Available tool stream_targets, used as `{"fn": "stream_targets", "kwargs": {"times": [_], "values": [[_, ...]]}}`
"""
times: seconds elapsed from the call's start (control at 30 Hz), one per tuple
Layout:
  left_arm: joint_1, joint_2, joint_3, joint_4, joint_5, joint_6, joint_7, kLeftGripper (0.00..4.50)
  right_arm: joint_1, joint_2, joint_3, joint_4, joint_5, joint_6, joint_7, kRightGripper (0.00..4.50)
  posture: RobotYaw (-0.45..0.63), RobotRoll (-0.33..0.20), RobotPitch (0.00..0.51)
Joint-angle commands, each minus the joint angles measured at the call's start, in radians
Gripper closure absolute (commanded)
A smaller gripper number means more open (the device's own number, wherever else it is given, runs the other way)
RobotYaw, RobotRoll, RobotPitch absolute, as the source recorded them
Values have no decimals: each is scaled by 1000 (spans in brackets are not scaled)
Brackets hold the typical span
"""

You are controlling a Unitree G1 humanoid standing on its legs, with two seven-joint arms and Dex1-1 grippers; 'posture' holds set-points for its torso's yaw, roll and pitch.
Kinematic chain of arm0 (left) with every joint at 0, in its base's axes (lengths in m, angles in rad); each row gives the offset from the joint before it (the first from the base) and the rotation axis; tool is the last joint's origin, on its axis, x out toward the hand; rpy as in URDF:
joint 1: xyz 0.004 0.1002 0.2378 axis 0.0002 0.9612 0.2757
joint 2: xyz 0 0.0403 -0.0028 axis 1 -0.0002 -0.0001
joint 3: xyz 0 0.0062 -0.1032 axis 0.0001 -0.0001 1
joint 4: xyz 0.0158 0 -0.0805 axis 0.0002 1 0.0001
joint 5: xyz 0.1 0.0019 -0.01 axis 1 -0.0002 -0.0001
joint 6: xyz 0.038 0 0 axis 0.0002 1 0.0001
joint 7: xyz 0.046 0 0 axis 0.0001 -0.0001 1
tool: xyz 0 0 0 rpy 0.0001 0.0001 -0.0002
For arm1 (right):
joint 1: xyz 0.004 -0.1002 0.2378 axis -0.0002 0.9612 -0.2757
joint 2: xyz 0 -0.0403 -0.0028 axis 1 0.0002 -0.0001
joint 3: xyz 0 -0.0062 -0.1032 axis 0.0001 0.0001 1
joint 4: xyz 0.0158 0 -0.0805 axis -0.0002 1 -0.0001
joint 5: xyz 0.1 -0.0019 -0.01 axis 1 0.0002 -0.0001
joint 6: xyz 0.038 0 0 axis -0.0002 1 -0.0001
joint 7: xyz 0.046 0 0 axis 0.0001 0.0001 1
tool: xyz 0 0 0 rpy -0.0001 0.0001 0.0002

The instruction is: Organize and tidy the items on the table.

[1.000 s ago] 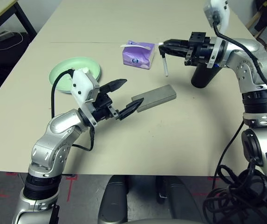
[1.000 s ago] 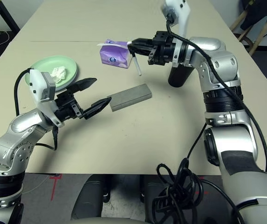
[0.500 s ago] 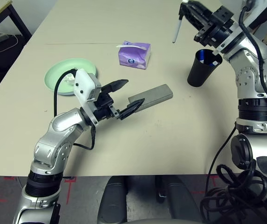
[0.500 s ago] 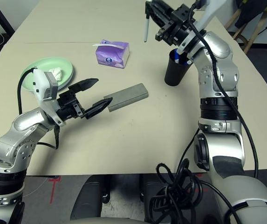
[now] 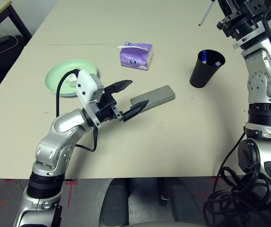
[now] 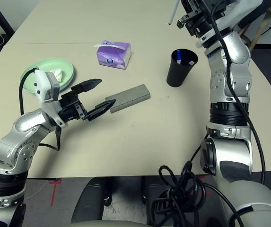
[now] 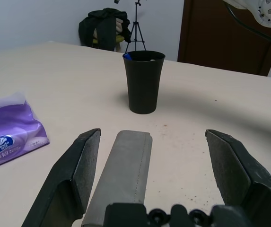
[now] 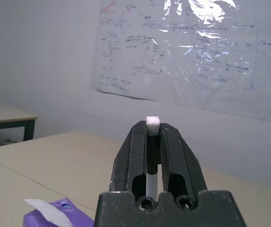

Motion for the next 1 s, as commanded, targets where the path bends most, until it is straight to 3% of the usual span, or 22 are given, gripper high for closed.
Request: {"fn": "stream_targets", "kwargs": {"times": [0.03, 0.4, 1.0], "values": [[-5, -2, -18, 19, 5, -7, -12, 0, 34, -21, -21, -51, -4, -10, -28, 4228, -2, 0, 167], [-13, -3, -25, 32, 2, -8, -23, 0, 110, -37, -26, -127, 0, 130, -164, 4228, -24, 0, 178], [-11, -1, -25, 26, 3, -3, -24, 0, 160, 7, 7, -171, 12, 289, -206, 4228, -19, 0, 179]]}}
